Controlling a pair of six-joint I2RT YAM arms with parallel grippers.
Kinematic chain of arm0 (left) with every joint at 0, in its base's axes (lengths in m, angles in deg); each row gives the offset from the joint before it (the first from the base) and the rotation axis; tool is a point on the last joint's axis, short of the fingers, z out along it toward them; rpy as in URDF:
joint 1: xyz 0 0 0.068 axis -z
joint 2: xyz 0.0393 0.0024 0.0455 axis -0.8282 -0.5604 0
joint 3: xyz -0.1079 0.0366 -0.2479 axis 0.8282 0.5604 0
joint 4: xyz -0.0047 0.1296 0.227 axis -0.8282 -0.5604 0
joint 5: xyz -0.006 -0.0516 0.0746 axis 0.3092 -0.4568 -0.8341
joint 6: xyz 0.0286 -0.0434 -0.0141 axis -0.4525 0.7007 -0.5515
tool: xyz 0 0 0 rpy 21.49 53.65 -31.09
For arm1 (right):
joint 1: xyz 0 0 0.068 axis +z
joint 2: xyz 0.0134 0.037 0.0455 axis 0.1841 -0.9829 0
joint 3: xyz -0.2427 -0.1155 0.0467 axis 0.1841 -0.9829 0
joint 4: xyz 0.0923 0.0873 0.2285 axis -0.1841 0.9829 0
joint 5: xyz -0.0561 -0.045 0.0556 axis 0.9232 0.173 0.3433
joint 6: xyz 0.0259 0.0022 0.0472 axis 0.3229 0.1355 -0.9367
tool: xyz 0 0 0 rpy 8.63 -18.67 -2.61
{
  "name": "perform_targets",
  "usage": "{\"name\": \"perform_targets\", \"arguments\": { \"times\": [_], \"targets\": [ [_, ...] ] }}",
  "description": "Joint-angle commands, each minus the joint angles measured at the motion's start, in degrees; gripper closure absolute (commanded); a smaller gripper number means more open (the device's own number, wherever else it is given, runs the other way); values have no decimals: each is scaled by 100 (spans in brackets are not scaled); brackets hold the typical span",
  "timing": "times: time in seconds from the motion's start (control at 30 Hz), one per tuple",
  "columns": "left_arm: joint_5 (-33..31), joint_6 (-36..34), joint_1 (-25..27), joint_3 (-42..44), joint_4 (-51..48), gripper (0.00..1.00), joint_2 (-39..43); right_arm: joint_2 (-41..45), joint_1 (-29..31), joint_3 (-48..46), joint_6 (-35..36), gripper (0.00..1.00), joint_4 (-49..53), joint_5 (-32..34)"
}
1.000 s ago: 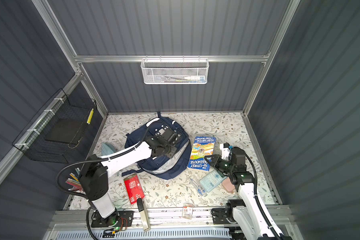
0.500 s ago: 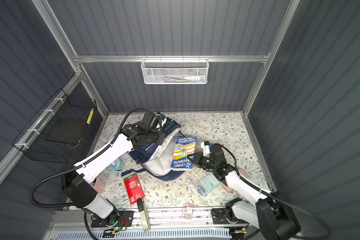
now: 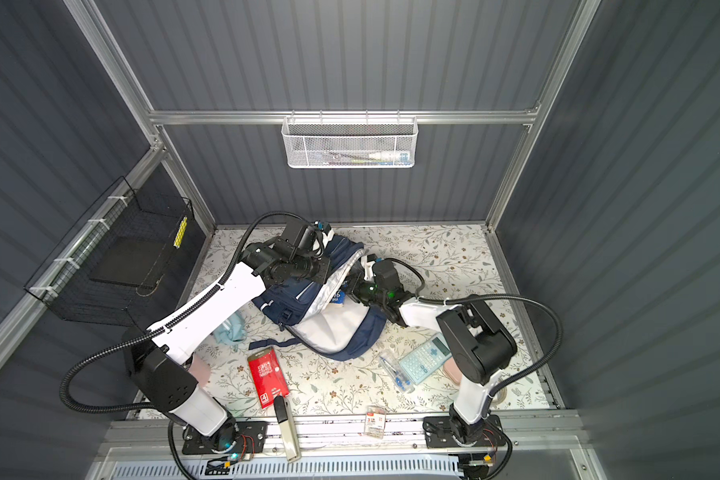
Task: Pack the student bag
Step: 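Lower the blue book into the backpack beside the other book with the right gripper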
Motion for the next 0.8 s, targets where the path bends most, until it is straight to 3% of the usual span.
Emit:
{"name": "perform_targets", "arguments": {
  "times": [0.0, 0.27, 0.4, 0.47, 0.53, 0.6, 0.77],
  "targets": [
    [371, 61, 24, -584, 264, 100, 146, -598, 64, 432, -245, 100, -1010, 449],
    [717, 141, 24, -684, 235, 100, 201, -1091, 534, 1364, 308, 100, 146, 1927],
    [839, 224, 24, -586, 336, 100, 316, -1644, 551, 1987, 223, 100, 635, 2012],
    [861, 253, 24, -495, 396, 100, 338, -1805, 553, 2148, 143, 88, 886, 1937],
    [834, 246, 18, -372, 433, 100, 347, -1742, 557, 1932, 138, 67, 729, 1884],
    [770, 245, 23, -199, 532, 100, 381, -1501, 550, 1649, 190, 55, 651, 1942],
    [637, 310, 15, 164, 778, 100, 272, -720, 396, 951, 397, 40, 625, 1589]
  ]
}}
